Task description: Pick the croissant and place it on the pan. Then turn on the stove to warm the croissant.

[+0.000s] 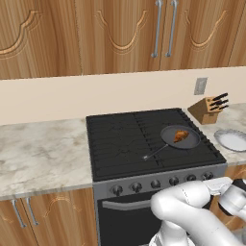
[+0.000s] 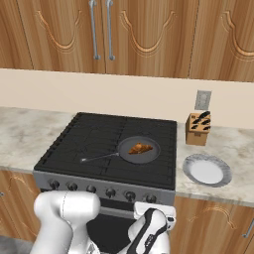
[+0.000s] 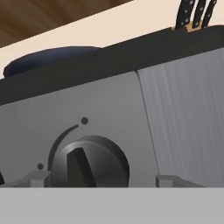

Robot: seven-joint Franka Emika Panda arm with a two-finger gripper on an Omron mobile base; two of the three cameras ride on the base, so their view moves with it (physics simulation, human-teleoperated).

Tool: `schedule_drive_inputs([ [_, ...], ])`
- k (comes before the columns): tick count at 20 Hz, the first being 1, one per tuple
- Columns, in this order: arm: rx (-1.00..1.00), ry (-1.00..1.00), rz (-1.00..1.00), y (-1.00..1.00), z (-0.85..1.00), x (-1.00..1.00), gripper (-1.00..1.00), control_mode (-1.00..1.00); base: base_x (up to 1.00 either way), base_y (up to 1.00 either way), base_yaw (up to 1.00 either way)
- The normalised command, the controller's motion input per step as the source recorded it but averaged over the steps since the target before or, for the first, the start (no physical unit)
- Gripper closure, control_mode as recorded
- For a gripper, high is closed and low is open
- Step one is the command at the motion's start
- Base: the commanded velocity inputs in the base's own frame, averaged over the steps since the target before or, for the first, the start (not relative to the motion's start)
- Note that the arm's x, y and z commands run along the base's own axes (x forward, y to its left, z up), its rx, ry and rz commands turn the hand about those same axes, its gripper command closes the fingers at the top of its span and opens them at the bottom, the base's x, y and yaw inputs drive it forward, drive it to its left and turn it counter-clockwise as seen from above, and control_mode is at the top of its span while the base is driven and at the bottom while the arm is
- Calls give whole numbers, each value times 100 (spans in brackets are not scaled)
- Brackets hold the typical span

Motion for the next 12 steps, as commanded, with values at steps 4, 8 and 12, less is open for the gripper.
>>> schedule_drive_inputs([
  [4, 0, 0, 0, -3, 0, 5, 100, -100, 0, 0, 0],
  [8, 0, 0, 0, 0, 0, 8, 100, -100, 0, 0, 0],
  [12, 0, 0, 0, 0, 0, 9, 100, -100, 0, 0, 0],
])
